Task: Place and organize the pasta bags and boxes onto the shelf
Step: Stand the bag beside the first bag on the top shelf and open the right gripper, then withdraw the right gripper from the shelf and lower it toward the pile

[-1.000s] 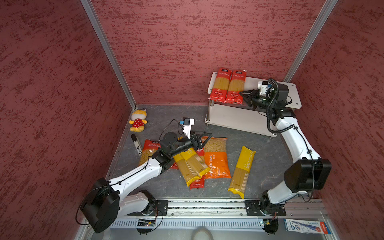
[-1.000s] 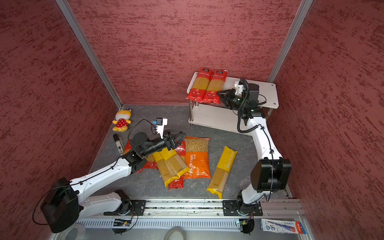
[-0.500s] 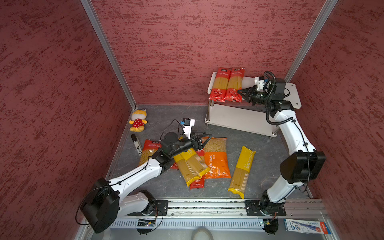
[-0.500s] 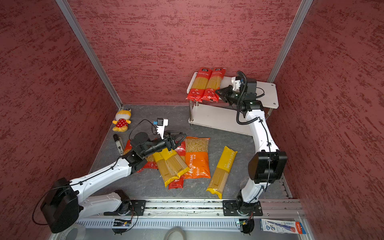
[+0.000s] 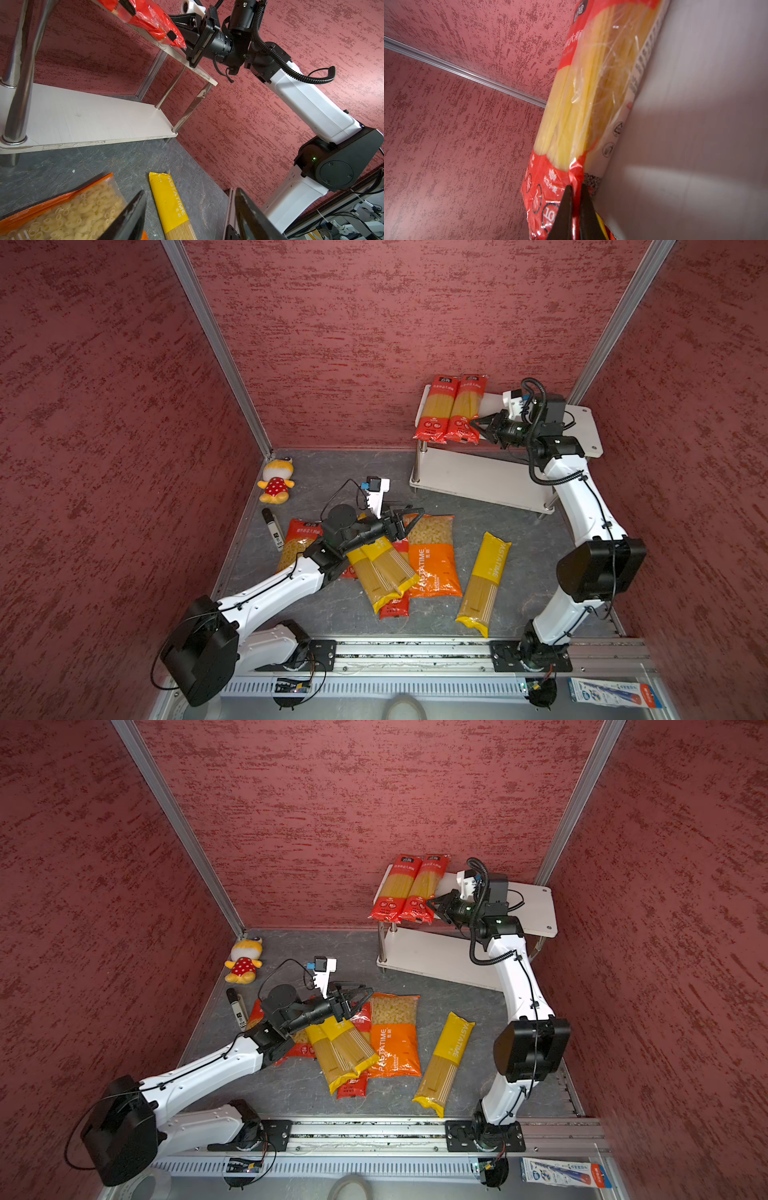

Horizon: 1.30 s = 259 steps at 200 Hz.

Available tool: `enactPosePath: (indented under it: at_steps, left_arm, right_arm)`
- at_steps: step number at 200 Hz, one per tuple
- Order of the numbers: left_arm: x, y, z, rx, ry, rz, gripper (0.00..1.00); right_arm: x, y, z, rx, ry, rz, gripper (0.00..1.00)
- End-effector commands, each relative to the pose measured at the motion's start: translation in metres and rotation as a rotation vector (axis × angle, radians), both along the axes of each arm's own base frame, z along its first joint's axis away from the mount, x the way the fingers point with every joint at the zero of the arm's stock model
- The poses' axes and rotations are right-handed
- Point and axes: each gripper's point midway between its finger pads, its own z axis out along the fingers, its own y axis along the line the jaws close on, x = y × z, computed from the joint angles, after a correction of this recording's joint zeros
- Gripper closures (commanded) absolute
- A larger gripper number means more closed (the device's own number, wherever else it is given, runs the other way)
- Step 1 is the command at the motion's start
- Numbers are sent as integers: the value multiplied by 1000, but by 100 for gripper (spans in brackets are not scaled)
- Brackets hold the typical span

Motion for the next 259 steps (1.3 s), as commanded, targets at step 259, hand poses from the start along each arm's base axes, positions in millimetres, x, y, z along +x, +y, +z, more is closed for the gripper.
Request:
enactPosePath:
  at_steps: [259]
  left_arm:
    - [9, 84, -153, 418, 474, 509, 33]
  right_arm:
    - [-162, 171, -281, -223, 239, 191, 49]
